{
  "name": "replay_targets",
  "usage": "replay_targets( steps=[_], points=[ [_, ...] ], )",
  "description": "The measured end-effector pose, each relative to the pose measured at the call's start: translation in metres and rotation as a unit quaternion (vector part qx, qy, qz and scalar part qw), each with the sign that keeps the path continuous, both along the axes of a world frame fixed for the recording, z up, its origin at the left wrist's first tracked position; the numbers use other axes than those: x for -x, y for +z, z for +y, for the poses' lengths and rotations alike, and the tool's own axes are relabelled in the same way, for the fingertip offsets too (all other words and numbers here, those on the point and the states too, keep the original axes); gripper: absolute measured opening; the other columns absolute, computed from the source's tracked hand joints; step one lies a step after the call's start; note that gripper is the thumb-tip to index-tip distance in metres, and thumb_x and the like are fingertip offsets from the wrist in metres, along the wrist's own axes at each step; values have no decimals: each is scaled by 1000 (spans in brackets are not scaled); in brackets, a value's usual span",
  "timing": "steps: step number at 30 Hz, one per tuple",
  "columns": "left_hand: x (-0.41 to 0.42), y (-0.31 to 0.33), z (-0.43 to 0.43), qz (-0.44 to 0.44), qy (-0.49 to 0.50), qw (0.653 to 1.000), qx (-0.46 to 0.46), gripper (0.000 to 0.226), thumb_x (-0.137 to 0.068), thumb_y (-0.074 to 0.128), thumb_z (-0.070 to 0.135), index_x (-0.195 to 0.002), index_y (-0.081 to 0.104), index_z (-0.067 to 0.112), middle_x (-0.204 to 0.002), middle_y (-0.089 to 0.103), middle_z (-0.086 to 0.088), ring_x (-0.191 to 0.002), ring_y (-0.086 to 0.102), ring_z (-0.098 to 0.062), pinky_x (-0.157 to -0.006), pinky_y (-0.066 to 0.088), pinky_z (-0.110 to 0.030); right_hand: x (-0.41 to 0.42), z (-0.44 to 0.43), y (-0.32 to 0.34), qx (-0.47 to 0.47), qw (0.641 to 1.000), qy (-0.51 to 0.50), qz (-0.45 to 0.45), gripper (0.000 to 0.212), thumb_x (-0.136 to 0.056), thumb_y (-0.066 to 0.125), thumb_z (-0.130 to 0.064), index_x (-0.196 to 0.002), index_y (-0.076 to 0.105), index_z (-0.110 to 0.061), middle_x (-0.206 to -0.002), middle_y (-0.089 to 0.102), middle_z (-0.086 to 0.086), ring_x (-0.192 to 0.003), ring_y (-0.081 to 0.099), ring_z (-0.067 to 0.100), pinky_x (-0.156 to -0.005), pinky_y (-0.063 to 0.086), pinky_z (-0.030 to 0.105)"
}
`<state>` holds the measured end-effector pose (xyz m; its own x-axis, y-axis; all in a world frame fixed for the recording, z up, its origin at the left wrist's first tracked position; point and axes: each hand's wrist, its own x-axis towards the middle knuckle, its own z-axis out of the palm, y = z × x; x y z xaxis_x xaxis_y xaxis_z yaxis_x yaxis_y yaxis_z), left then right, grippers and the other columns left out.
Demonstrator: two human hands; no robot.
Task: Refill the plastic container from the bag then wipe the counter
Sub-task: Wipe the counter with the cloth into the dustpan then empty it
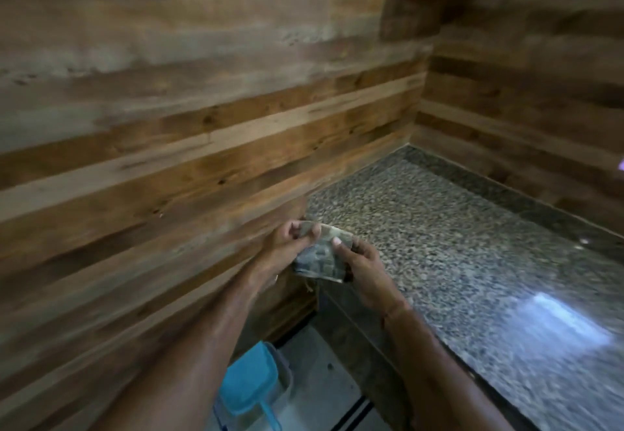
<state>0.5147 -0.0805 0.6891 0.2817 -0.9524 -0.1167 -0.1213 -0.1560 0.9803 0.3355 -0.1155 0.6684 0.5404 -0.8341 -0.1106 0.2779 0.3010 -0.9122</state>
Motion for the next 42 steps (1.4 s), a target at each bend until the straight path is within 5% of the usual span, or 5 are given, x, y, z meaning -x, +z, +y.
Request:
replay_targets(
  steps=[15,23,29,35,42],
  points=[
    [127,-80,-92,-57,-142,988,4,48,-74,79,26,-105,48,45,-112,68,-6,-100,69,-25,-83,61,-48,108,-10,-60,33,905,-369,209,28,-94,72,-15,-105,56,-35,-110,68,10,-93,70,27,-82,61,47],
    [181,-124,-150,-199,-240,950,-24,39,-83,76,-2,-95,70,35,-113,71,11,-95,68,-5,-72,55,-16,155,-56,-106,2,891,-359,278,24,-97,64,-2,-112,69,-20,-126,64,5,-102,71,21,-83,65,33],
    [195,-170,-180,-261,-226,936,-72,42,-79,84,9,-114,72,29,-119,71,9,-99,69,-16,-85,60,-35,173,-92,-154,14,858,-314,407,29,-94,69,-2,-118,70,-19,-130,58,-1,-113,62,13,-79,56,10],
    [190,-199,-187,-336,-220,914,-66,50,-83,80,4,-127,67,23,-130,61,2,-94,66,-15,-61,54,-20,176,-104,-180,33,780,-234,579,43,-90,76,-34,-132,67,-34,-126,50,-4,-114,47,13,-100,50,29],
    [187,-179,-197,-378,-248,891,-48,59,-87,77,16,-142,56,23,-135,56,-7,-111,58,-21,-85,60,-44,189,-98,-158,38,781,-260,567,43,-94,72,-39,-136,63,-33,-138,47,1,-117,38,8,-109,45,37]
  ],
)
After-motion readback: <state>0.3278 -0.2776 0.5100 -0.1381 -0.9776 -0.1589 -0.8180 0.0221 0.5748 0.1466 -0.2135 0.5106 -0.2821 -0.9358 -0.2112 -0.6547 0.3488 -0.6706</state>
